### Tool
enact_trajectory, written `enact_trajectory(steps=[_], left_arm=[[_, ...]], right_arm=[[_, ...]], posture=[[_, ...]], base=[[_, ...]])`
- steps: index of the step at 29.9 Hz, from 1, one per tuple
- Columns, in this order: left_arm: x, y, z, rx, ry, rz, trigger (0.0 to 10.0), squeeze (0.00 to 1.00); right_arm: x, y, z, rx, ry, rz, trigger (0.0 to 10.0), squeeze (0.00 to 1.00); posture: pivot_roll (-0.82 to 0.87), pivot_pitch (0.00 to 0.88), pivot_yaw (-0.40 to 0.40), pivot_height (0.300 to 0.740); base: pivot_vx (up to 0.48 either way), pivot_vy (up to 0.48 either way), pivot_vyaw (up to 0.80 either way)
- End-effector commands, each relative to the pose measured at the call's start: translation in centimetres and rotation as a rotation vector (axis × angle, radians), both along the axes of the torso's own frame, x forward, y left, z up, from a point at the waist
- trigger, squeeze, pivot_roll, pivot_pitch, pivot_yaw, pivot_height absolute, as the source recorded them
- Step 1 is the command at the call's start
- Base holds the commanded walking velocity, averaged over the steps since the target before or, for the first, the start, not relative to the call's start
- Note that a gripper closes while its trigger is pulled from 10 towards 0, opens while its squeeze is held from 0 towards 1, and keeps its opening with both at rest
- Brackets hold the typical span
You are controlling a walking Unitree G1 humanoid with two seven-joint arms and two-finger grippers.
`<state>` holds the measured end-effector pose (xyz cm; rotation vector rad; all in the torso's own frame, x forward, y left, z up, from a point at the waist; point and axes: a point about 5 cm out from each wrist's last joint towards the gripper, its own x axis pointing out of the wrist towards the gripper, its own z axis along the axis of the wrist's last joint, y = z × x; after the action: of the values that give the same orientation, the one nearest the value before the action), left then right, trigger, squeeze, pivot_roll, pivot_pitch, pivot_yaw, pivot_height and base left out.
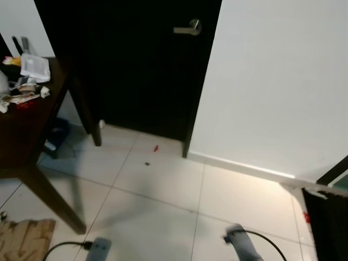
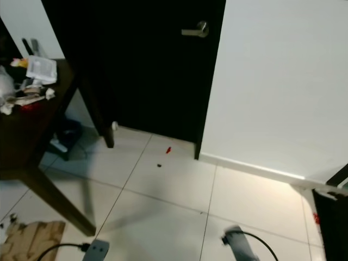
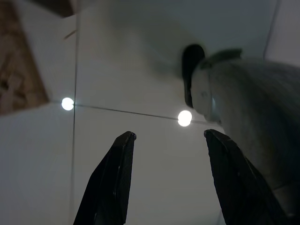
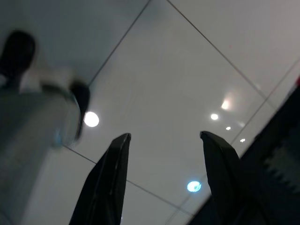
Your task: Picking trash to rubbish bin
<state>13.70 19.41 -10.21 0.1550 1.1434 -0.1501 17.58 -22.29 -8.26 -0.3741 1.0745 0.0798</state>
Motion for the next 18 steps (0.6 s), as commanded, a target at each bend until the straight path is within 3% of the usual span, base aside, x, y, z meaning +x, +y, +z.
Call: enact_trajectory(steps=[1,18], left_arm=[[-1.55,-0.03,-0.53,-0.002,0.050,0.010,10.0,0.00],[-1.75,-0.32,-0.63,-0.008,0.056,0.013,10.0,0.00]], right_arm=[[-0.27,-0.09,-0.11,0.006,0.010,-0.007,10.0,0.00],[-0.73,-0.14,-0.29,0.018,0.022,-0.009,10.0,0.00]], posture=[[0.05,0.065,-0.015,0.740],[0.05,0.070,-0.016,0.740]], base=[[0.000,0.000,0.77],[0.000,0.000,0.77]])
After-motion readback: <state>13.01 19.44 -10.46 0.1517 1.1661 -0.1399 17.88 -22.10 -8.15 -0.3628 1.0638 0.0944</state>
